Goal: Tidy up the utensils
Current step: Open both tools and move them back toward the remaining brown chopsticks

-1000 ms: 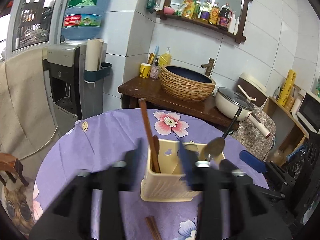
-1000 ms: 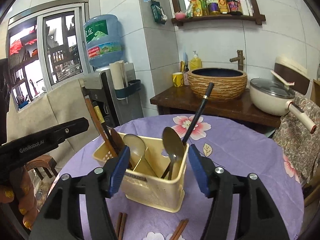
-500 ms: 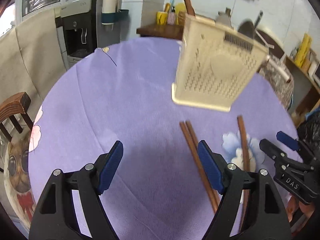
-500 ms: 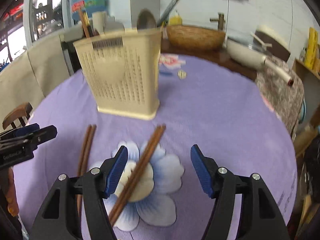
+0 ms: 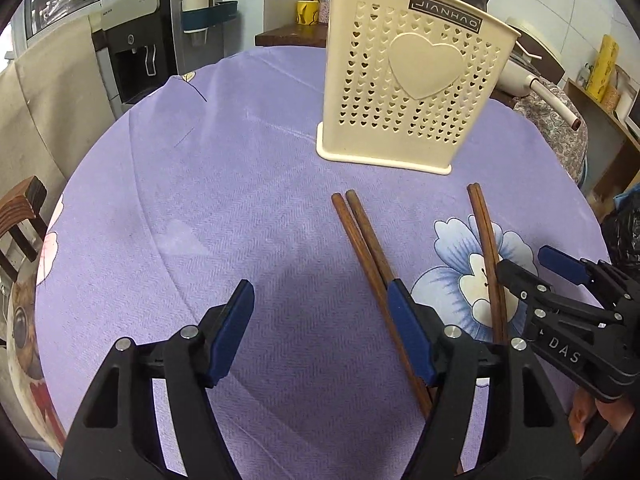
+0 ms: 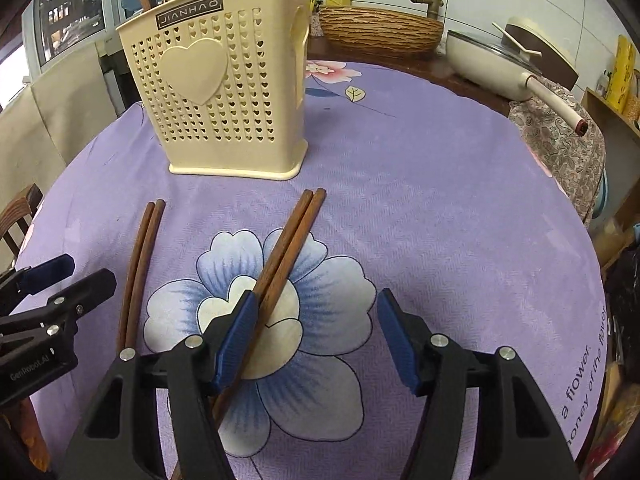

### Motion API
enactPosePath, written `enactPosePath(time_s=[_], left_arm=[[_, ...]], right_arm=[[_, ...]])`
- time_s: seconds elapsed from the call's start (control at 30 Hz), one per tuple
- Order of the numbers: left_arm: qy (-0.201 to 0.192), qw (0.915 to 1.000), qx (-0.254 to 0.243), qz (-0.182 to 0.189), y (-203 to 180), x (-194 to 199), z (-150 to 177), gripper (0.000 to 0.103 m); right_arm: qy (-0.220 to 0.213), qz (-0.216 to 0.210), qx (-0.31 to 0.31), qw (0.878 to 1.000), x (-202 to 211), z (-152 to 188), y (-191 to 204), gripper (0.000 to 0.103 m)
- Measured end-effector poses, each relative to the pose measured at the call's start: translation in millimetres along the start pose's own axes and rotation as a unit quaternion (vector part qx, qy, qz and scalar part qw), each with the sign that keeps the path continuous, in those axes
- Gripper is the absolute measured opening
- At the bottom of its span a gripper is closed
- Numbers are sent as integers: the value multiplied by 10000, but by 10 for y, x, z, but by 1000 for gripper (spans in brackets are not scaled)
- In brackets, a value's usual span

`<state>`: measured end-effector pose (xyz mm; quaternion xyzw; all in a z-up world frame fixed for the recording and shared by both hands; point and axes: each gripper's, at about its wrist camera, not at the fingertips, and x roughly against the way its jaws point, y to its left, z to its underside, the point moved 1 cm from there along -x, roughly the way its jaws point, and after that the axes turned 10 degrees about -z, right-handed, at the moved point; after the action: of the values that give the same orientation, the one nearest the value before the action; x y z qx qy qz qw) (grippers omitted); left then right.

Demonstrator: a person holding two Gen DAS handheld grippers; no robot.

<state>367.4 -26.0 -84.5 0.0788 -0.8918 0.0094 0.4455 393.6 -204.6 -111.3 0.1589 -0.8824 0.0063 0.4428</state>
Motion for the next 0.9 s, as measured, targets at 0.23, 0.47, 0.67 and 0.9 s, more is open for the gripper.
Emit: enactPosePath(time_s=[0.23, 0.47, 0.67, 0.9], left_arm=[[4, 10000, 29, -34, -7, -12, 0, 69], [27, 10000, 77, -15, 31, -14, -24, 69], [151, 9997, 76, 166, -40, -85, -89, 58], [216, 9996, 118, 142, -86, -179, -145, 55]], right_arm=[[158, 374, 54, 9992, -105, -119, -1, 58], [135, 367, -110, 9992, -100, -105, -136, 55], [112, -1, -402, 9991, -111, -115, -230, 46], [58, 7, -324, 9995, -113, -96, -199, 48]])
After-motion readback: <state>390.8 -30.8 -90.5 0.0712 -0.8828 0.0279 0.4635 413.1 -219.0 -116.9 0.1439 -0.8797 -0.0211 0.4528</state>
